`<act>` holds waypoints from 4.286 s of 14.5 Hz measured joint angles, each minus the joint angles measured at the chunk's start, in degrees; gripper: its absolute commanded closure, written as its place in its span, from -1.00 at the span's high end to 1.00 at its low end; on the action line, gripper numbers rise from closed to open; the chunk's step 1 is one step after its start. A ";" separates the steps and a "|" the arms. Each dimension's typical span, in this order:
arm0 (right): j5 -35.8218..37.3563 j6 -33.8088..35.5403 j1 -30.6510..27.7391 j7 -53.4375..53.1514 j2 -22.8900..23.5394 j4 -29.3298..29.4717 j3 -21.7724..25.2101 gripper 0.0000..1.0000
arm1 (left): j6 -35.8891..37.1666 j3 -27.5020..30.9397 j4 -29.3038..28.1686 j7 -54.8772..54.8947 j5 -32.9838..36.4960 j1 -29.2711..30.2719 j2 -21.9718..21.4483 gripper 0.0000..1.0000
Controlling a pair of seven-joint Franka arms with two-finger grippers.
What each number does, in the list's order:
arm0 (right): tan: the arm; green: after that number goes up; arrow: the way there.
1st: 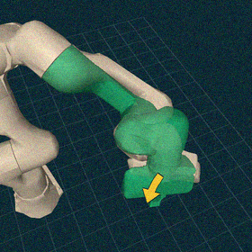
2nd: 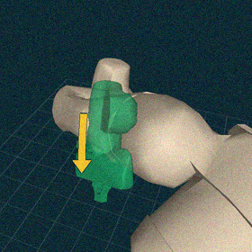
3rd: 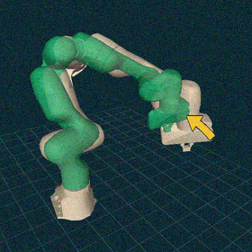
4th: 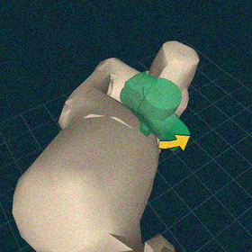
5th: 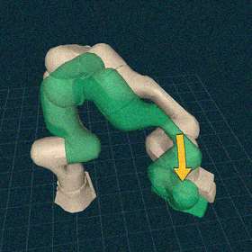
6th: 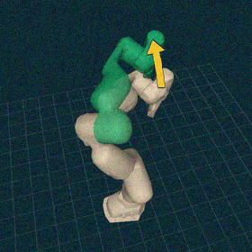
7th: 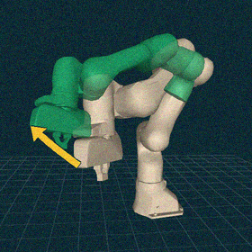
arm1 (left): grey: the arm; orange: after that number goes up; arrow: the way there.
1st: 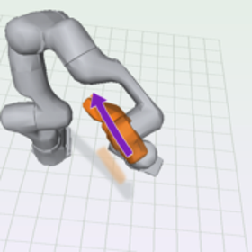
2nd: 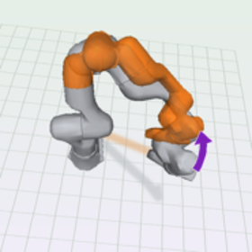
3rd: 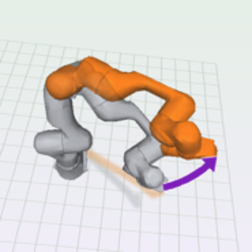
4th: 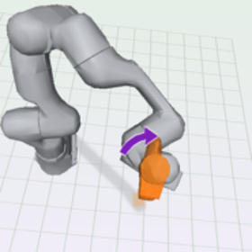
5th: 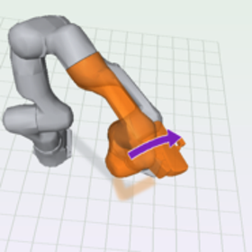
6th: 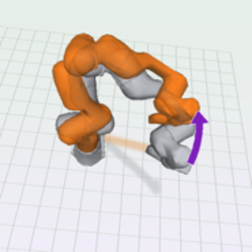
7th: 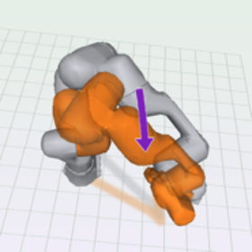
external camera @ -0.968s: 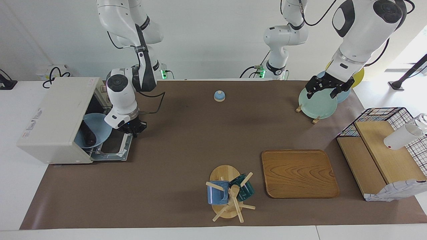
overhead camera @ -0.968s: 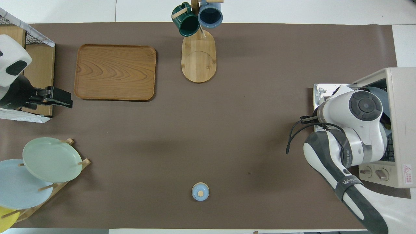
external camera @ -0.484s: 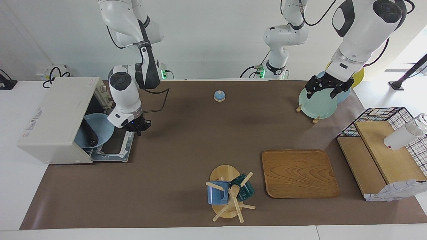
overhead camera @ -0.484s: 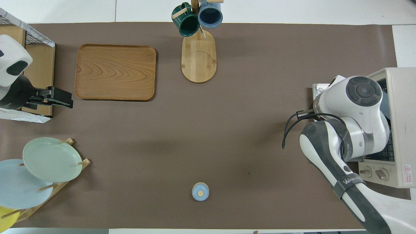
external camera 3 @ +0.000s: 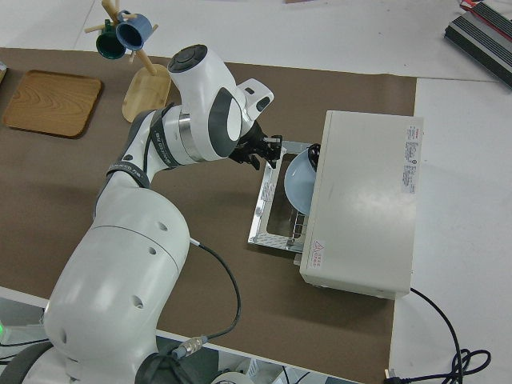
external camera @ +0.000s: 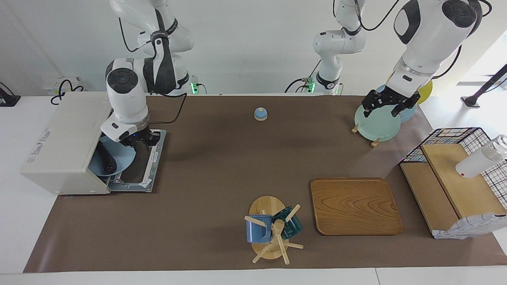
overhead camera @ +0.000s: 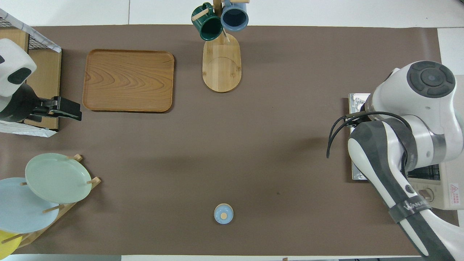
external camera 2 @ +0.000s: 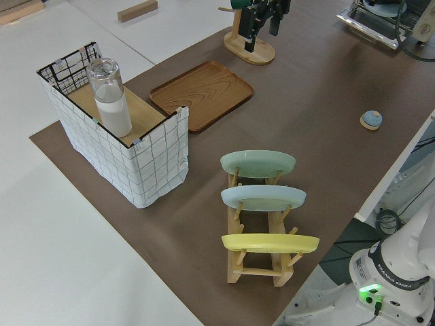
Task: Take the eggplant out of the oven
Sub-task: 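Grasp the pale blue plate holding the eggplant with the right gripper, then pull the plate out of the oven and set it mid-table, then grasp the purple eggplant with the left gripper while the right gripper withdraws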
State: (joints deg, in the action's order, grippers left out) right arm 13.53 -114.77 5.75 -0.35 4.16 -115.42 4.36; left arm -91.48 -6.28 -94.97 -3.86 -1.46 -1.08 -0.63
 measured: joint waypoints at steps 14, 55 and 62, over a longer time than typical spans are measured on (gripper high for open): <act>0.78 -11.26 -4.19 8.40 -2.85 -10.66 0.02 -1.00 | -0.46 -0.23 0.03 0.00 0.00 -0.05 0.00 1.00; -4.03 13.57 20.82 -20.52 13.93 19.47 -0.42 -1.00 | -12.66 -1.05 -8.03 -17.71 -0.02 -7.02 -0.21 1.00; 5.12 -5.86 11.46 -17.53 9.28 -3.58 -0.44 -1.00 | -26.69 -1.40 -14.45 -35.12 -0.07 -22.62 5.24 1.00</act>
State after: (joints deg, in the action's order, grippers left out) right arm 18.66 -120.62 17.21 -17.88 13.44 -119.00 3.93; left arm -118.17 -7.68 -109.42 -38.98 -1.54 -23.70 4.61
